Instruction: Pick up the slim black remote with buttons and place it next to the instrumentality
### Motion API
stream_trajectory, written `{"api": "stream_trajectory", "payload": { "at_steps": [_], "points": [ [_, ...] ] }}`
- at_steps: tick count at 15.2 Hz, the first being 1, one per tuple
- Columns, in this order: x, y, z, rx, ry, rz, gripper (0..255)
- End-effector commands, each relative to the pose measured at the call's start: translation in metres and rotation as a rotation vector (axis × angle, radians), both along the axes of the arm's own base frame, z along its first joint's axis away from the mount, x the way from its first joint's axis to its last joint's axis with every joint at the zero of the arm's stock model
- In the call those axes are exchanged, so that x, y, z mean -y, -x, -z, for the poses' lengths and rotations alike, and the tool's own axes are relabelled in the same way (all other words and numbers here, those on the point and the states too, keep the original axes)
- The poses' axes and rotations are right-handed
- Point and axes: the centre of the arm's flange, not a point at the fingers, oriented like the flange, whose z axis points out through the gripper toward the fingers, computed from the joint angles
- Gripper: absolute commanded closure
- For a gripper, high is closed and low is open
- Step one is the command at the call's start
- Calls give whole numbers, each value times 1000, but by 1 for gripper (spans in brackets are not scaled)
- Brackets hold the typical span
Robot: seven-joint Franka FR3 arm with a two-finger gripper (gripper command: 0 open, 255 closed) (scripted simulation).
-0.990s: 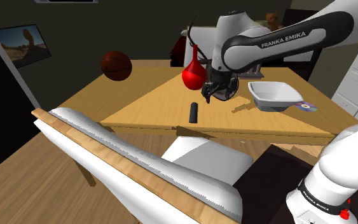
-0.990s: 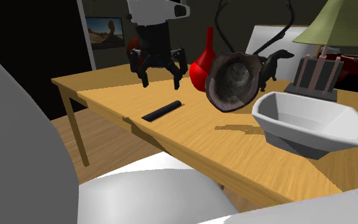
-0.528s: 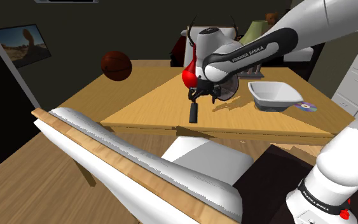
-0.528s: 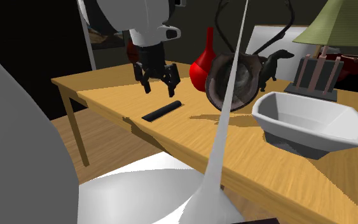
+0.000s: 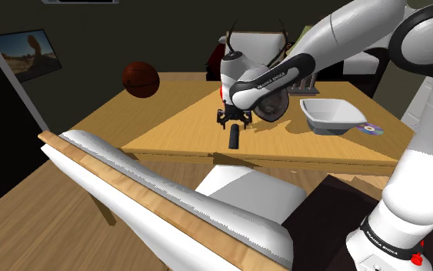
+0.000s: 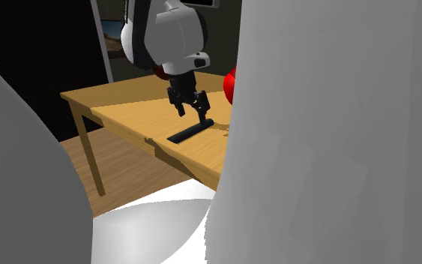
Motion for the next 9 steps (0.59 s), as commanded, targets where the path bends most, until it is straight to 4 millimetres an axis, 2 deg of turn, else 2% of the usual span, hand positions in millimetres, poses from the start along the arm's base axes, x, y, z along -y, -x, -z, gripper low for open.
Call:
{"api": "stream_trajectory", "payload": {
  "at_steps": [1,6,9],
  "points": [
    [1,-4,12,3,2,13,0],
    [6,-7,38,3,2,13,0],
    [6,-8,41,3,2,13,0]
  ]
}}
